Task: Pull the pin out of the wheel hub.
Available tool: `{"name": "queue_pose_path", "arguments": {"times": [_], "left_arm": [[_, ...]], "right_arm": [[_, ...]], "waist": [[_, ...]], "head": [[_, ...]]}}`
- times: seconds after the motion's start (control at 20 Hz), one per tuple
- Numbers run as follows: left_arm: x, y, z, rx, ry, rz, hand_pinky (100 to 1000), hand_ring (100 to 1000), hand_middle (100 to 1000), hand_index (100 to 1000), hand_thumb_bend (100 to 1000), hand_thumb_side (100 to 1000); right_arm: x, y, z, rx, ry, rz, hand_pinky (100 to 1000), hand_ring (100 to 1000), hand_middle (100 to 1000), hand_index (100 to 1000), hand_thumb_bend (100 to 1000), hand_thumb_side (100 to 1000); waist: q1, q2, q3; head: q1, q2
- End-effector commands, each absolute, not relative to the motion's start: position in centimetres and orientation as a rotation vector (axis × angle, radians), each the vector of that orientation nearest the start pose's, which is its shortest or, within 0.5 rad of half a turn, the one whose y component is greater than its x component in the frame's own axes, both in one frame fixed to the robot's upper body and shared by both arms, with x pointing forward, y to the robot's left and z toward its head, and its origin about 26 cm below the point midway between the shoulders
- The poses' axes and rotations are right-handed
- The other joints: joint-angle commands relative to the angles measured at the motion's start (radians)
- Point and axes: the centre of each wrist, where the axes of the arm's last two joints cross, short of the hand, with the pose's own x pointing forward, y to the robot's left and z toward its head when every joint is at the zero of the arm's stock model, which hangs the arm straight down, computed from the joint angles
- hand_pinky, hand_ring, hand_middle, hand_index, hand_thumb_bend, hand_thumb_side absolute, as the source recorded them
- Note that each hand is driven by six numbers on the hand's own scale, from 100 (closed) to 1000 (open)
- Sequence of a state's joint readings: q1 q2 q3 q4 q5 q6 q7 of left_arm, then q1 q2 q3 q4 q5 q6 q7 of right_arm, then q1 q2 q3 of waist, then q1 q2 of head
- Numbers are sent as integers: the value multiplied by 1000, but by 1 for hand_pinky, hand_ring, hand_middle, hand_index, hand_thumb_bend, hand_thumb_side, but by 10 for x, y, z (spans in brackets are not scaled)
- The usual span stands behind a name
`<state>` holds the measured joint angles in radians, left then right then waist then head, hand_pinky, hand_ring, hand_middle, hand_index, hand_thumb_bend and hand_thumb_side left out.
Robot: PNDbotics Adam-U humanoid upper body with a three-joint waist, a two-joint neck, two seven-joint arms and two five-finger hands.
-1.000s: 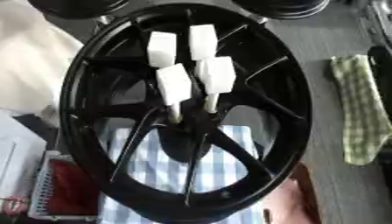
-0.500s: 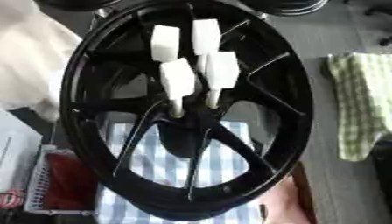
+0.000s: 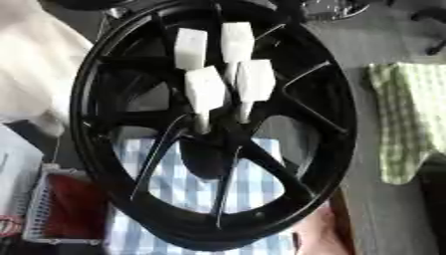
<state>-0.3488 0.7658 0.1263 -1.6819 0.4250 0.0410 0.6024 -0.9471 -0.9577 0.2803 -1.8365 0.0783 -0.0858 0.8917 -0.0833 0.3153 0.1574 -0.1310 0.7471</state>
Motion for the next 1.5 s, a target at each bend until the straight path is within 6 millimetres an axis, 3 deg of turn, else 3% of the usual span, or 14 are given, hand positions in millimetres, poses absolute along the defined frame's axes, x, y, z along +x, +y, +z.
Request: {"name": "queue_pose_path", "arguments": {"times": [0.05, 0.5, 0.95, 1.25, 1.5], "left_arm": [[324, 395, 249, 665, -2101, 289, 736, 851, 863, 859, 727, 722], [324, 395, 248, 662, -2094, 280, 736, 851, 866, 858, 725, 721], [323, 399, 245, 676, -2079, 283, 735, 851, 866, 857, 723, 720], [323, 399, 243, 672, -2073, 286, 735, 851, 867, 857, 722, 720], [324, 398, 242, 660, -2071, 287, 735, 852, 868, 856, 720, 720]], "right_arm": [[304, -247, 402, 707, 2105, -2771, 920, 867, 842, 833, 326, 520], [291, -229, 402, 567, 2082, -2750, 902, 859, 834, 832, 417, 403], [280, -234, 399, 375, 2144, -2789, 868, 812, 765, 802, 518, 329], [276, -246, 396, 466, 2235, -2769, 837, 796, 750, 789, 573, 299], [279, -250, 386, 598, 2314, -2719, 842, 830, 801, 798, 588, 297]], "waist": [[6, -24, 0], [6, -22, -7], [-1, -23, -17], [-4, -19, -21], [-6, -13, -19]], "head": [[-3, 3], [-10, 14], [10, 8], [17, -1], [24, 2]]}}
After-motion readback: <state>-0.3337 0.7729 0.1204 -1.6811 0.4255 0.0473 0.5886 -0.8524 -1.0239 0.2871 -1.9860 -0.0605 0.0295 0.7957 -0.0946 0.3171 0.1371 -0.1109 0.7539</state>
